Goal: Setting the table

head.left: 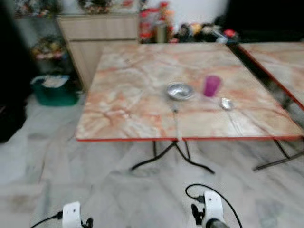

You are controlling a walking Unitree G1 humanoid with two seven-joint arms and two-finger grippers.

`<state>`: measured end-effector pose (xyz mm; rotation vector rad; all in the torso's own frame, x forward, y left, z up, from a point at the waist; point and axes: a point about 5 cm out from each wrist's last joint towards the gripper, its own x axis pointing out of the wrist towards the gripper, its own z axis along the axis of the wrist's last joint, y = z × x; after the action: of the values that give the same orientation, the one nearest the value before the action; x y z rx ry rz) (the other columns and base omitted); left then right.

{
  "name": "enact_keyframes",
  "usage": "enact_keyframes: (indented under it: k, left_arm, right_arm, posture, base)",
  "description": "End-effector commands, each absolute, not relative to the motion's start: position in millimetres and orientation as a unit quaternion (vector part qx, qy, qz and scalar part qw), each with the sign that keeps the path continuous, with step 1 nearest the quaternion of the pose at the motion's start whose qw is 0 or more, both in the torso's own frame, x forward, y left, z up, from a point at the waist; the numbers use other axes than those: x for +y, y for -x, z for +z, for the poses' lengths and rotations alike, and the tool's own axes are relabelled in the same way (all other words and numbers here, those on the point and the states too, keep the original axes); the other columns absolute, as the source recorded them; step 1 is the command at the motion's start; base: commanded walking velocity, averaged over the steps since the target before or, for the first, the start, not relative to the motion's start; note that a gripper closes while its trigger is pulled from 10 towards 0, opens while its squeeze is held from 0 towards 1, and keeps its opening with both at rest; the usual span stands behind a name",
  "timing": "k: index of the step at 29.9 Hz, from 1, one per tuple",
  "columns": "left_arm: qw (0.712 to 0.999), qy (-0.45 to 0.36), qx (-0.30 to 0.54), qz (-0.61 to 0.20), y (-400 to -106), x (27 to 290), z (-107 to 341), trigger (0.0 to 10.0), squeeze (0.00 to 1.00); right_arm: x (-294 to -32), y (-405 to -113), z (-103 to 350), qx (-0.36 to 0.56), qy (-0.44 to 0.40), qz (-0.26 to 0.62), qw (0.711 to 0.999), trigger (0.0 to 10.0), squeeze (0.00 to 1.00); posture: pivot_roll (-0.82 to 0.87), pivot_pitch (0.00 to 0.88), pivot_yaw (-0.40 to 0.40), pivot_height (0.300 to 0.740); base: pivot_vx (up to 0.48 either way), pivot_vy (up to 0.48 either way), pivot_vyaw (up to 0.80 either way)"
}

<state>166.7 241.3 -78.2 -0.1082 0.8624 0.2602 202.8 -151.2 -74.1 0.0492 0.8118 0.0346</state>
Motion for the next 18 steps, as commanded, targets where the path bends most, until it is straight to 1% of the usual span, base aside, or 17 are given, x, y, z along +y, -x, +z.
enact_keyframes:
  k: [1, 3, 5, 7, 18]
  left_arm:
    - [0.901, 0.057, 0.413, 0.122, -171.1, 238.3, -77.2, 10.0, 0.0]
    - [0.9, 0.057, 0.413, 0.125, -170.8, 239.2, -77.1, 10.0, 0.0]
    - [0.9, 0.058, 0.413, 0.126, -170.8, 239.4, -77.0, 10.0, 0.0]
    - [0.901, 0.059, 0.41, 0.129, -171.4, 239.5, -76.7, 10.0, 0.0]
    - [0.903, 0.063, 0.405, 0.13, -171.0, 238.2, -76.8, 10.0, 0.0]
  right_arm:
    - [-158.3, -200.3, -74.8, 0.394, -0.023, 0.009, 0.919, 10.0, 0.0]
    - [-158.7, -200.4, -74.8, 0.394, -0.024, 0.008, 0.919, 10.0, 0.0]
    - [-159.1, -200.3, -74.8, 0.394, -0.025, 0.006, 0.919, 10.0, 0.0]
    - [-160.2, -200.0, -75.0, 0.394, -0.03, 0.001, 0.919, 10.0, 0.0]
    - [-166.6, -196.7, -76.1, 0.395, -0.022, -0.006, 0.918, 10.0, 0.0]
  posture:
    - [0.07, 0.0, 0.048, 0.74]
    - [0.07, 0.0, 0.046, 0.74]
    - [0.07, 0.0, 0.045, 0.74]
    - [0.07, 0.0, 0.044, 0.74]
    - [0.06, 0.0, 0.043, 0.74]
  base:
    - [0.48, 0.0, 0.8]
    - [0.48, 0.0, 0.8]
    - [0.48, 0.0, 0.48]
    - [0.396, 0.0, 0.0]
    - [0.0, 0.0, 0.0]
